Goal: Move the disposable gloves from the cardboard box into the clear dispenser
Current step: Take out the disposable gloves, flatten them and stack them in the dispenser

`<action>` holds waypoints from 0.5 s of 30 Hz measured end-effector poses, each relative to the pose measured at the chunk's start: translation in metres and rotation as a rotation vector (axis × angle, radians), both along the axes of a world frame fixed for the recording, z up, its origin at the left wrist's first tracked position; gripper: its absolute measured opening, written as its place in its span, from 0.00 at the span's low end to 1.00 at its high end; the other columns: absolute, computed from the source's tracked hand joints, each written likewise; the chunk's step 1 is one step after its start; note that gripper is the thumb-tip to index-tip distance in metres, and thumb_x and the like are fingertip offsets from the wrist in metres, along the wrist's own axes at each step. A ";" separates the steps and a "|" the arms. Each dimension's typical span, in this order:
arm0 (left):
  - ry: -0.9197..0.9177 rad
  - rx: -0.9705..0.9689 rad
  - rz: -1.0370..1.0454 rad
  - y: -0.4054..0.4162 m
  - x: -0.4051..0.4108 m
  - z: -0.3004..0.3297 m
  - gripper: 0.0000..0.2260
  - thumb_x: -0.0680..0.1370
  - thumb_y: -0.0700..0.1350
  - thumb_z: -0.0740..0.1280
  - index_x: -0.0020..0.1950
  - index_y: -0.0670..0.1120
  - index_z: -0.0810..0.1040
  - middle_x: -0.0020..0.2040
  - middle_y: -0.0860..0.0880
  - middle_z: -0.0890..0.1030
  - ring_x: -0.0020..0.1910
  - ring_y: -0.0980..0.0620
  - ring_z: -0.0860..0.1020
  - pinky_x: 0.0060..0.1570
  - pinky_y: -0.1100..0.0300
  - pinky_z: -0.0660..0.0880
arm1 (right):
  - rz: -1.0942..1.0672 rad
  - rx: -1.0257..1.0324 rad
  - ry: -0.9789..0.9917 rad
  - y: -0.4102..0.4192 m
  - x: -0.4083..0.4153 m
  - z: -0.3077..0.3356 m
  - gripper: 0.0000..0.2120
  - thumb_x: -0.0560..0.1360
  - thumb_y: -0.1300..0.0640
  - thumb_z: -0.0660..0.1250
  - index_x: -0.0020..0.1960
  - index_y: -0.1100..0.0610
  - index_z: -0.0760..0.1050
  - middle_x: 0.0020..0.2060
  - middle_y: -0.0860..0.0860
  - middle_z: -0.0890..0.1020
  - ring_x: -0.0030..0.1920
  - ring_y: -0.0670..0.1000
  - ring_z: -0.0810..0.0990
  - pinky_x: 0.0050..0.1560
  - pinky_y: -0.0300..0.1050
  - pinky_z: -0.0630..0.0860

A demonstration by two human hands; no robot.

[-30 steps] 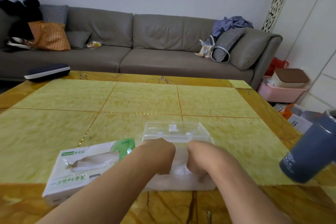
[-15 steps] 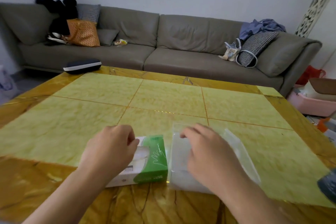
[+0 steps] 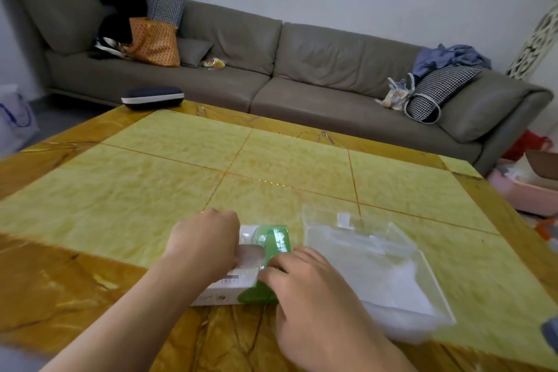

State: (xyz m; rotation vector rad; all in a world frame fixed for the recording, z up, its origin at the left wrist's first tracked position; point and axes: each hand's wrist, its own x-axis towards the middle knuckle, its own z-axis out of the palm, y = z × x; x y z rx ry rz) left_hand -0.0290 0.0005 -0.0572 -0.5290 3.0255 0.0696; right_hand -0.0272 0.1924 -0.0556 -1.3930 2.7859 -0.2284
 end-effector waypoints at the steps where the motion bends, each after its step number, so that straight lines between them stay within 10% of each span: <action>1: 0.003 -0.020 -0.010 0.000 0.000 -0.002 0.10 0.78 0.50 0.70 0.39 0.52 0.73 0.38 0.53 0.77 0.32 0.51 0.76 0.30 0.58 0.70 | -0.005 -0.005 -0.001 0.000 0.000 0.000 0.23 0.74 0.62 0.62 0.68 0.50 0.78 0.57 0.48 0.77 0.61 0.53 0.70 0.67 0.46 0.70; 8: -0.020 -0.062 -0.150 -0.001 0.009 -0.003 0.07 0.82 0.48 0.65 0.45 0.51 0.72 0.43 0.54 0.76 0.42 0.50 0.78 0.39 0.56 0.70 | -0.010 -0.017 -0.021 -0.001 -0.001 0.000 0.23 0.74 0.63 0.62 0.66 0.50 0.78 0.56 0.47 0.76 0.61 0.53 0.69 0.67 0.45 0.69; 15: 0.183 0.368 -0.056 -0.005 0.012 0.002 0.11 0.85 0.55 0.62 0.44 0.53 0.72 0.42 0.54 0.77 0.38 0.54 0.76 0.35 0.57 0.72 | -0.008 -0.025 -0.061 0.006 -0.002 0.006 0.26 0.78 0.62 0.61 0.74 0.49 0.76 0.65 0.45 0.75 0.68 0.50 0.65 0.72 0.43 0.66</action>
